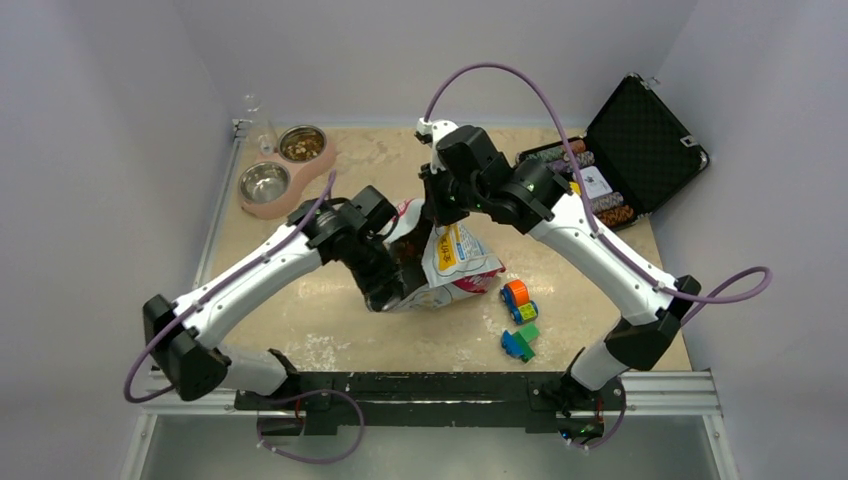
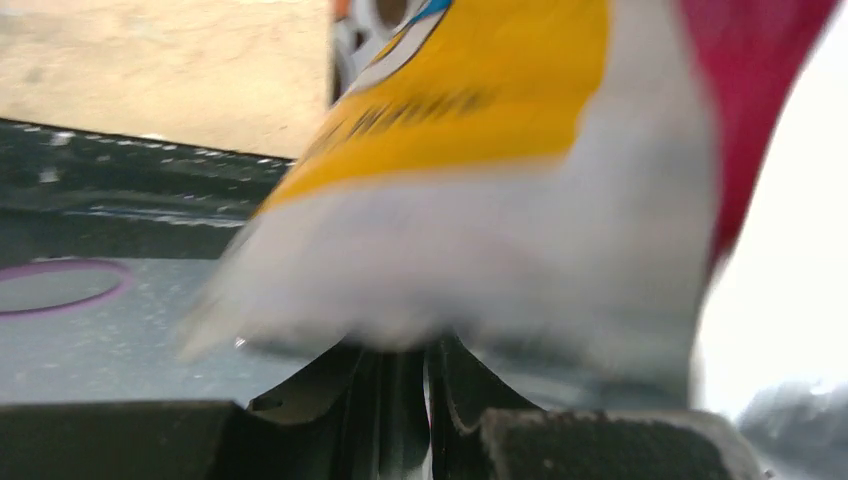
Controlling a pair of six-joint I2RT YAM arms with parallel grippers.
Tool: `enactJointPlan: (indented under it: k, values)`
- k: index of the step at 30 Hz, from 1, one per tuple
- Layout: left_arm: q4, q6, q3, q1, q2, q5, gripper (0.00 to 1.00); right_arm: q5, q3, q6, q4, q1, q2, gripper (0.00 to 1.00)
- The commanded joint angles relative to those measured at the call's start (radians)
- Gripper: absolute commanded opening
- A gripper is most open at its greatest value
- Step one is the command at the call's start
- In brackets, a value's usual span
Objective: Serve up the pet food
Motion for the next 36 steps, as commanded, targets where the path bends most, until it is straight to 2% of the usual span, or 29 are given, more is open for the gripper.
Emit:
enactJointPlan:
  k: [1, 3, 5, 7, 10, 14, 18, 21, 27, 33, 36]
  values:
    - [0.192, -0.112, -0.025, 0.017, 0.19, 0.033, 0.0, -0.012, 0.023, 0.03, 0.208, -0.002, -0.108, 0.0]
    - [0.22, -0.093, -0.002, 0.025, 0.281, 0.039, 0.0, -0.03, 0.017, 0.03, 0.203, -0.001, -0.118, 0.0]
    - [0.3, -0.046, 0.013, 0.034, 0.344, 0.107, 0.0, -0.026, -0.001, 0.03, 0.205, -0.001, -0.135, 0.0]
    - [0.372, 0.005, 0.024, 0.034, 0.349, 0.116, 0.0, -0.018, -0.034, 0.025, 0.216, -0.003, -0.158, 0.0]
    - [0.55, 0.07, -0.059, 0.04, 0.252, 0.119, 0.0, -0.019, -0.105, 0.023, 0.238, -0.028, -0.198, 0.0]
    - [0.913, 0.096, -0.314, 0.065, 0.077, 0.237, 0.0, -0.05, -0.192, 0.004, 0.263, -0.08, -0.246, 0.0]
    - [1.134, 0.089, -0.534, 0.08, -0.082, 0.282, 0.0, -0.06, -0.23, -0.039, 0.28, -0.104, -0.282, 0.0]
    - [1.2, 0.086, -0.647, 0.082, -0.177, 0.276, 0.0, -0.064, -0.251, -0.067, 0.289, -0.109, -0.302, 0.0]
    - [1.207, 0.083, -0.736, 0.093, -0.339, 0.275, 0.0, -0.086, -0.311, -0.085, 0.312, -0.121, -0.337, 0.0]
    - [1.253, 0.006, -0.786, 0.108, -0.401, 0.315, 0.0, -0.079, -0.286, -0.087, 0.306, -0.129, -0.331, 0.0]
    - [1.385, -0.052, -0.824, 0.127, -0.396, 0.315, 0.0, -0.067, -0.277, -0.092, 0.303, -0.131, -0.33, 0.0]
